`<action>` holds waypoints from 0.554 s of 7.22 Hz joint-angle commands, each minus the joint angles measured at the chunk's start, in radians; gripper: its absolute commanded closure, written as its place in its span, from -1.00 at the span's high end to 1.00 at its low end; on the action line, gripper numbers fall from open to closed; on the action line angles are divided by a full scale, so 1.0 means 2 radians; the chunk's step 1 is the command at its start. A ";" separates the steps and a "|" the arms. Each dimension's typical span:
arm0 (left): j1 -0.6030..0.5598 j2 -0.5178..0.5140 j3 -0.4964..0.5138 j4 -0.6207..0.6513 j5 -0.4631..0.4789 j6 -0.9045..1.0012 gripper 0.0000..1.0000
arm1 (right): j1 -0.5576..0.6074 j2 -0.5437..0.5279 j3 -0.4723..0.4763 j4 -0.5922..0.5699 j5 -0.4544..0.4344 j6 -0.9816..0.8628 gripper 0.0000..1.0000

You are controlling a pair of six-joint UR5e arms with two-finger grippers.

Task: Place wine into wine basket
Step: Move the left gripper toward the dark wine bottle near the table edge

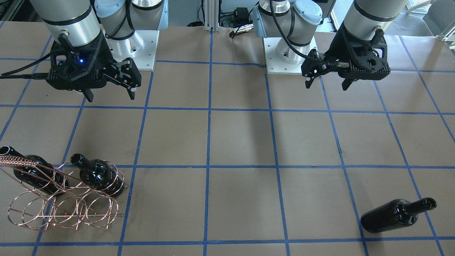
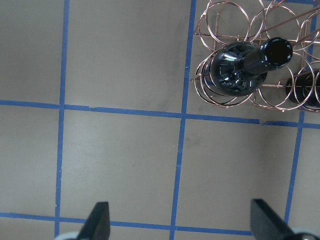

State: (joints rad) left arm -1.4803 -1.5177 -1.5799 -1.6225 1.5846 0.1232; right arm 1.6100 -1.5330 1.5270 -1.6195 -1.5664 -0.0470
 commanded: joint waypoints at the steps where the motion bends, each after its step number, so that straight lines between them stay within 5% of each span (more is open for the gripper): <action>1: 0.000 0.000 0.004 0.001 0.005 -0.006 1.00 | -0.003 0.000 -0.002 -0.004 -0.001 0.000 1.00; 4: -0.001 0.006 0.001 -0.006 0.006 -0.006 1.00 | -0.007 0.000 0.000 -0.003 0.000 0.000 1.00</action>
State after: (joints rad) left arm -1.4812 -1.5094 -1.5731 -1.6288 1.5954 0.1107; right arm 1.5972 -1.5325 1.5250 -1.6271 -1.5668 -0.0472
